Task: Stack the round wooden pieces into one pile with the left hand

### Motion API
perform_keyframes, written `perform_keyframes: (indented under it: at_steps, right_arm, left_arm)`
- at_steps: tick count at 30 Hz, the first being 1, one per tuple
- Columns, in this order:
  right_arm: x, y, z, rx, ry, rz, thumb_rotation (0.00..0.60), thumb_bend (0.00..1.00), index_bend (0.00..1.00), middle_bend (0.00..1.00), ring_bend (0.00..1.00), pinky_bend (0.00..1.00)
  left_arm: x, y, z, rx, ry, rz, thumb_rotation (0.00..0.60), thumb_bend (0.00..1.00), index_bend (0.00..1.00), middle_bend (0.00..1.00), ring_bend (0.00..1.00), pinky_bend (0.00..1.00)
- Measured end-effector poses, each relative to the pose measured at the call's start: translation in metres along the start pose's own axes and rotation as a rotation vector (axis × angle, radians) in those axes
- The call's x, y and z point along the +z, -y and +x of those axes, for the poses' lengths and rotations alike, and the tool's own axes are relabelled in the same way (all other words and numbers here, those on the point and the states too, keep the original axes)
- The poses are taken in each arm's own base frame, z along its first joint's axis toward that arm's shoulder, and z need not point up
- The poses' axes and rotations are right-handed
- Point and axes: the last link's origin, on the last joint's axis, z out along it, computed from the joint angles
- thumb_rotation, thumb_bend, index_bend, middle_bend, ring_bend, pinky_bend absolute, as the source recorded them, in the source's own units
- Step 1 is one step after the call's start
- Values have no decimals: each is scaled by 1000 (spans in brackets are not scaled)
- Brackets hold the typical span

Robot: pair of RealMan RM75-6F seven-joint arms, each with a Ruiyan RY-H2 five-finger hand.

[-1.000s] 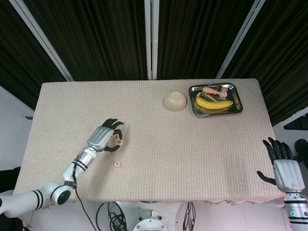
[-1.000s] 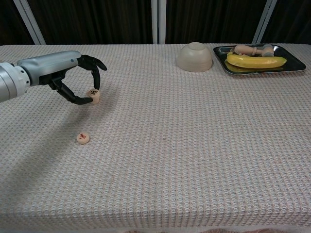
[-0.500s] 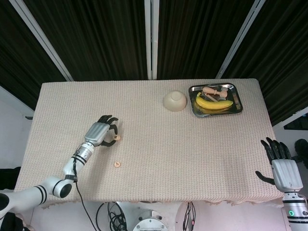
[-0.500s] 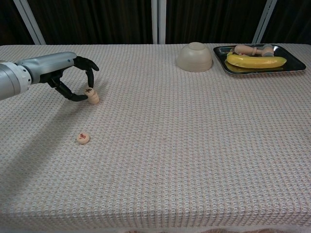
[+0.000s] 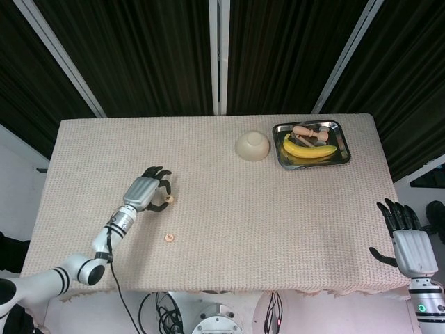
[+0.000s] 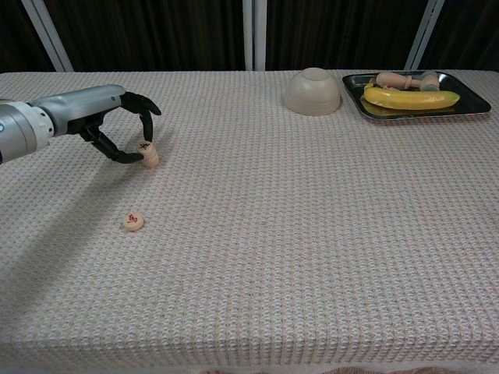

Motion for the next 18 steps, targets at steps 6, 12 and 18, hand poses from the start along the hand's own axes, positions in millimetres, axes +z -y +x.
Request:
perform_keyframes:
  at_steps: [6, 12, 18]
  right_arm:
    - [1, 1, 0, -3, 1, -1, 600, 93, 0, 0, 0, 0]
    - [1, 1, 0, -6, 3, -2, 600, 93, 0, 0, 0, 0]
    - [0, 1, 0, -5, 2, -5, 600, 94, 0, 0, 0, 0]
  left_arm:
    - [0, 2, 0, -7, -4, -6, 600, 305, 453, 132, 0, 0]
    - [0, 4, -1, -10, -5, -6, 600, 306, 424, 132, 0, 0]
    - [-3, 5, 0, -10, -7, -5, 600, 306, 411, 132, 0, 0]
